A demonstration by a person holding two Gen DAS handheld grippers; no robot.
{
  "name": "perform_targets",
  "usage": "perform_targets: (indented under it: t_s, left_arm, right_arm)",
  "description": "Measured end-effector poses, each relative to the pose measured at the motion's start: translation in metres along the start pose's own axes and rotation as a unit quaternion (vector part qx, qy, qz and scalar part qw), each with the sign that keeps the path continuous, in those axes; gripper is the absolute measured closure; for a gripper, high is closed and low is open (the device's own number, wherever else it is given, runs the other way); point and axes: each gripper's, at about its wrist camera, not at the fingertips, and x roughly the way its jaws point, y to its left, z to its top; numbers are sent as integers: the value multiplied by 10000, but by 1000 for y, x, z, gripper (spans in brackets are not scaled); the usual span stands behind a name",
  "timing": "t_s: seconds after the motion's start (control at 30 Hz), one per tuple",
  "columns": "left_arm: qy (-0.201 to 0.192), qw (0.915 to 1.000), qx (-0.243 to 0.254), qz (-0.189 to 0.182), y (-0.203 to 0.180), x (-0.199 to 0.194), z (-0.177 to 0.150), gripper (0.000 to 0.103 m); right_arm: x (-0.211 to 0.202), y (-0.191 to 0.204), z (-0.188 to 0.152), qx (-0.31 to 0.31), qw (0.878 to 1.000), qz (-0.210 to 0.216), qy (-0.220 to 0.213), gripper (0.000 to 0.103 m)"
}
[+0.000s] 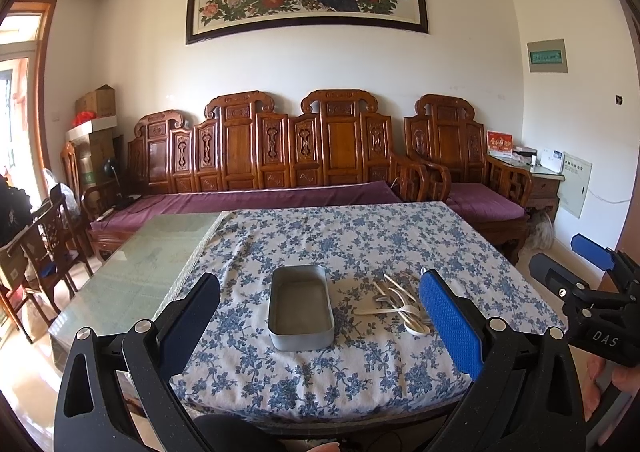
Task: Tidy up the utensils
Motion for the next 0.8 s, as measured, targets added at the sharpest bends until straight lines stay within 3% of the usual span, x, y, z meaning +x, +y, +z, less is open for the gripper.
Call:
perform_targets:
  t_s: [0.37, 0.8]
  left_arm:
    - [681, 9975, 25, -197, -1, 57, -28, 6]
    - [1282, 9905, 243, -436, -12, 140, -44, 6]
  right_arm:
    - [47, -21, -22, 1, 9992, -10, 403, 3]
    - [152, -66, -48, -239, 9924, -30, 1210, 25]
